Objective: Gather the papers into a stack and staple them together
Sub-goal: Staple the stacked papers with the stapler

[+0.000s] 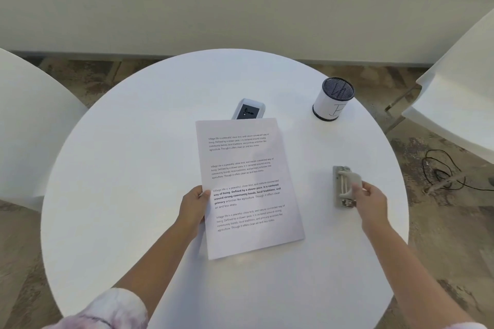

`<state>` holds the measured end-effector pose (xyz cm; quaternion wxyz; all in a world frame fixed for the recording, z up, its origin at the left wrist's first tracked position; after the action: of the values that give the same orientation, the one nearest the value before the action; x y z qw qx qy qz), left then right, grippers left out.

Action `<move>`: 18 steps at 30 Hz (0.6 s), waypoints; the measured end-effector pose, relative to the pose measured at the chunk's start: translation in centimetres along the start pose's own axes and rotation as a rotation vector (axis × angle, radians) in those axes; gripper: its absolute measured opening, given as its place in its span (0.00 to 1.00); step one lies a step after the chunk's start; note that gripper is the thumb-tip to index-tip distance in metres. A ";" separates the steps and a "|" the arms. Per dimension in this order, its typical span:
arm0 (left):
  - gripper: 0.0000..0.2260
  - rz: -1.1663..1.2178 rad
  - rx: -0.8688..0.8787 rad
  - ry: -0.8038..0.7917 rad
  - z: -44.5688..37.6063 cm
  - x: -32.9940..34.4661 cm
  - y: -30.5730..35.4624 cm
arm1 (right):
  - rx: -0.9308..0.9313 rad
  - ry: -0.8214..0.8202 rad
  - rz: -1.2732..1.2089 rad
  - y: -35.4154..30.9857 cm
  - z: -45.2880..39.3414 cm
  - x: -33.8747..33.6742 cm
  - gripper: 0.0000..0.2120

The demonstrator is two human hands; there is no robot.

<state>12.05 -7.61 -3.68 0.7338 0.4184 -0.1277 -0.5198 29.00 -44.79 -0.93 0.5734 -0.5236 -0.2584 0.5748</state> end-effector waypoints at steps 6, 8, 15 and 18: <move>0.09 -0.017 -0.005 -0.045 0.3 1.0 0.1 | -0.018 -0.135 0.085 0.8 2.6 4.1 0.15; 0.08 -0.038 -0.005 -0.063 0.2 1.3 0.0 | -0.013 -0.157 0.086 0.9 2.8 4.9 0.15; 0.10 -0.074 -0.002 -0.092 0.2 2.0 -0.4 | -0.037 -0.193 0.135 0.7 3.3 5.8 0.15; 0.08 -0.074 -0.008 -0.086 -0.1 2.2 -0.6 | -0.040 -0.194 0.145 0.7 3.3 5.9 0.15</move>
<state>12.67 -9.54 -4.73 0.7095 0.3974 -0.1413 -0.5646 26.98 -38.44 -2.34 0.4921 -0.4944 -0.2855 0.6572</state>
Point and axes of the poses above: each hand's wrist, its own z-axis away from the middle knuckle, its own x-axis out of the palm, y = z × x, the point moved 7 cm from there along -z, towards the middle knuckle, and after that the axes turned 15 degrees about -z, right-handed, at the moved point
